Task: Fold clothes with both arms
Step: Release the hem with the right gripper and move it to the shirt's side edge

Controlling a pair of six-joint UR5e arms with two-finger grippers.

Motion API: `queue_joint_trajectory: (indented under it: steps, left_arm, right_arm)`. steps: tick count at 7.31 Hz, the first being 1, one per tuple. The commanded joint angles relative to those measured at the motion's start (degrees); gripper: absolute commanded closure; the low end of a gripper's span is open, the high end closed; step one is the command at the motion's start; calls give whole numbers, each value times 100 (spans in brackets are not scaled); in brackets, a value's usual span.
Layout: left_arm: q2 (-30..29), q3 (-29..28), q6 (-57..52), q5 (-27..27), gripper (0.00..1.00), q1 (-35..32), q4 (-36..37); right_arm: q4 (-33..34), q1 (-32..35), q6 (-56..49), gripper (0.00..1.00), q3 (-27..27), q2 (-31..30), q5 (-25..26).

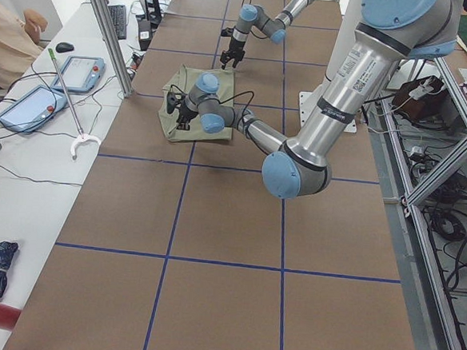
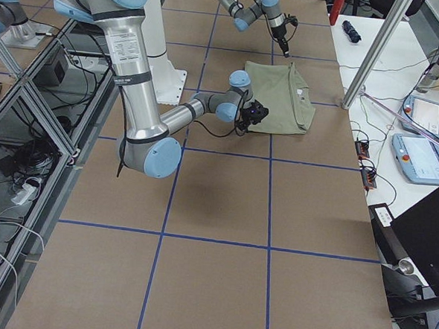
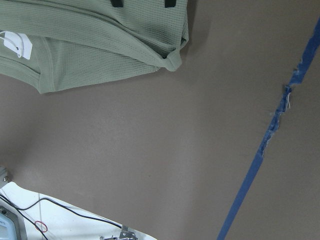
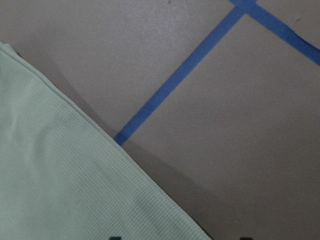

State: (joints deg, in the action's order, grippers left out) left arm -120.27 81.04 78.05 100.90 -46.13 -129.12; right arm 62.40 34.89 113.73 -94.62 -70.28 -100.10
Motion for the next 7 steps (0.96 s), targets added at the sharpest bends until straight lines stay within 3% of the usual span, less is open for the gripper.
queue_joint_trajectory:
  steps: [1,2,7]
  left_arm:
    - [3,0,0,0,61,-1,1]
    - [3,-9,0,-9,61,-1,1]
    - [12,0,0,-17,61,-10,1]
  right_arm:
    - [0,-70,9,27,-22,-72,26]
    - [9,-62,52,99,-48,-82,17]
    - [26,-79,26,100,-399,-204,-80]
